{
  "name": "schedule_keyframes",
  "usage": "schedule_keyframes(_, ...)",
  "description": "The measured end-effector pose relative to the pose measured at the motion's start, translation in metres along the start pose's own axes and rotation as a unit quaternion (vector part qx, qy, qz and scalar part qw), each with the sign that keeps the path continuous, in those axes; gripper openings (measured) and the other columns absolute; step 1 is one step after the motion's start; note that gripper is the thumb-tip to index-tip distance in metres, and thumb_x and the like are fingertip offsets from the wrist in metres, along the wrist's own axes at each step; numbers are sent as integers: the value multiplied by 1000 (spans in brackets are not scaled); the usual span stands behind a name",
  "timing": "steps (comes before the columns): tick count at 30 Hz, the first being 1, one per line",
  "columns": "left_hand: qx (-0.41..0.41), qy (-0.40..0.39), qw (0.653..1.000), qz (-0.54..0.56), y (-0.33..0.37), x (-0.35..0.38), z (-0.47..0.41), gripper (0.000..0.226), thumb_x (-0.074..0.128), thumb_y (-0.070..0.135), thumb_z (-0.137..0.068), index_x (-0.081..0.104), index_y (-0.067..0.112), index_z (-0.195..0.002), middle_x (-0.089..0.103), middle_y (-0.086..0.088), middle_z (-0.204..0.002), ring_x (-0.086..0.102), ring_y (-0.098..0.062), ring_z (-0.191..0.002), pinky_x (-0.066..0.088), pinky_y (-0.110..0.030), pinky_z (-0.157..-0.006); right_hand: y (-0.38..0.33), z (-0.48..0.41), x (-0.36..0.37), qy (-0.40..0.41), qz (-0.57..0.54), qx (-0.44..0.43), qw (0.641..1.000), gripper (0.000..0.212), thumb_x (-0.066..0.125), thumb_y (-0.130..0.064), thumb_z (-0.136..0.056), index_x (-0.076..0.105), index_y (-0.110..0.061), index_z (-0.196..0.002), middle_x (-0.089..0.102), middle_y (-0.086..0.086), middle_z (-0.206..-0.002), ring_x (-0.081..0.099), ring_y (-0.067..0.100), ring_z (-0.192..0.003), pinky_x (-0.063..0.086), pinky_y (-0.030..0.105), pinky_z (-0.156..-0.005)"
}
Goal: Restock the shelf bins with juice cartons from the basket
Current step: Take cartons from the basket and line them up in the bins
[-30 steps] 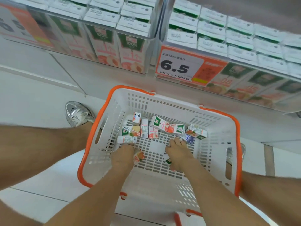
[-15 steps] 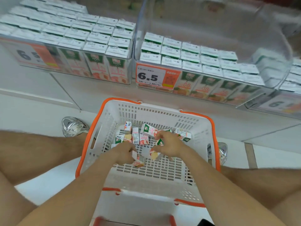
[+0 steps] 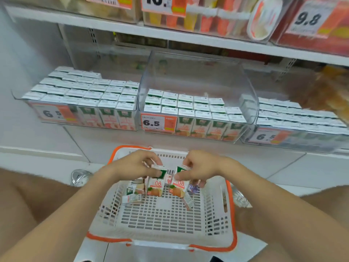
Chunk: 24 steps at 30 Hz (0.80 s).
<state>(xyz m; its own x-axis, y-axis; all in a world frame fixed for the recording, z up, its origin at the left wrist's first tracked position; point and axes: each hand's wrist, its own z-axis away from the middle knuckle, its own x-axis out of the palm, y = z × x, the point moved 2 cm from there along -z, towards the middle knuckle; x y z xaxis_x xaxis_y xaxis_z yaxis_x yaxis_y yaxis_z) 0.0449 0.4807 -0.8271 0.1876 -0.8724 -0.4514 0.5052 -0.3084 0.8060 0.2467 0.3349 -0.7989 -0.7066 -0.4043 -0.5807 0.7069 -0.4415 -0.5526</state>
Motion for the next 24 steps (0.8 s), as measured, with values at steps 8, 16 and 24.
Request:
schedule_keyframes(8,116,80,990,3,95,-25,15,20,83,39,-88,77,34,-105,74,3,-101,75,-16,-90,60,-42,-91,-45,72,-74,165,45,-33,985,48,90,-45,-79,62,-16,-106,78,3,-78,76,19,-64,62,36,-57)
schedule_keyframes(16,229,228,946,3,177,-34,-2,25,78,33,-93,73,32,-117,73,13,-106,72,-9,-91,61,-39,-85,-33,117,-168,413,111,-81,900,33,81,-59,-81,76,-30,-96,74,-9,-82,64,5,-75,50,28,-70)
schedule_keyframes(24,261,322,904,-107,195,-64,-38,26,67,30,-101,65,31,-126,66,13,-119,64,-6,-107,55,-35,-95,3,84,-209,505,289,31,813,34,74,-13,-88,63,-8,-120,59,14,-112,55,39,-110,50,44,-86)
